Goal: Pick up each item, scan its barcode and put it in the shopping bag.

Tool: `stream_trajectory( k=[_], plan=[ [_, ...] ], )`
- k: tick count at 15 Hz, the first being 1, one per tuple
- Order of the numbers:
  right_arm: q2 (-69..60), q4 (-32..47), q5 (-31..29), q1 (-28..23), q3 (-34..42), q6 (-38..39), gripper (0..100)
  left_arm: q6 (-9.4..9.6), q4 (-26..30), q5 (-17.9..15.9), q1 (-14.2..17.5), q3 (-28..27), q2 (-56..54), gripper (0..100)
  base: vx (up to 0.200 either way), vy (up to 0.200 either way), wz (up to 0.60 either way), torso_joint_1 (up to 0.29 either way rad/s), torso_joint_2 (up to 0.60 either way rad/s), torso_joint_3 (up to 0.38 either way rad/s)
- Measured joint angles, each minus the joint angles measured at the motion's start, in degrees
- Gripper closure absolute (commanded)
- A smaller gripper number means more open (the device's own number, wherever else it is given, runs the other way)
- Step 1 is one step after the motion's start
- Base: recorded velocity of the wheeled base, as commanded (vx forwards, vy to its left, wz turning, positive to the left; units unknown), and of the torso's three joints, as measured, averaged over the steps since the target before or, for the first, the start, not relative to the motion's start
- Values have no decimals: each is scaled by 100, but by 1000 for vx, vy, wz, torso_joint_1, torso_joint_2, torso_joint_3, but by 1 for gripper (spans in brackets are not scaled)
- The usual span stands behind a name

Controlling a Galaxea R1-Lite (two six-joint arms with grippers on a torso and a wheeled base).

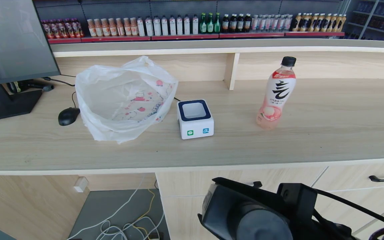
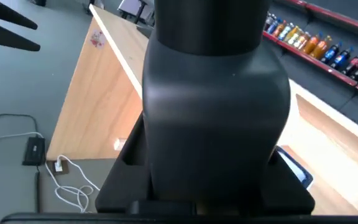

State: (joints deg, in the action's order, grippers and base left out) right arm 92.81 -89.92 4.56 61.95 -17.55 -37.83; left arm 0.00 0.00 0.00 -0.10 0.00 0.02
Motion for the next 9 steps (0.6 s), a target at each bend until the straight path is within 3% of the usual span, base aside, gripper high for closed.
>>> stream_trajectory(
  k=[1, 6, 9],
  plan=[
    [39, -2, -22, -7, -27, 171, 100, 0, 0, 0, 0, 0, 0, 0, 0, 0, 0, 0, 0, 0],
    [182, -11, -630, -126, -628, 2925, 100, 0, 0, 0, 5, 0, 0, 0, 0, 0, 0, 0, 0, 0],
    [234, 0, -789, -488, -827, 3400, 100, 0, 0, 0, 0, 0, 0, 0, 0, 0, 0, 0, 0, 0]
  ],
)
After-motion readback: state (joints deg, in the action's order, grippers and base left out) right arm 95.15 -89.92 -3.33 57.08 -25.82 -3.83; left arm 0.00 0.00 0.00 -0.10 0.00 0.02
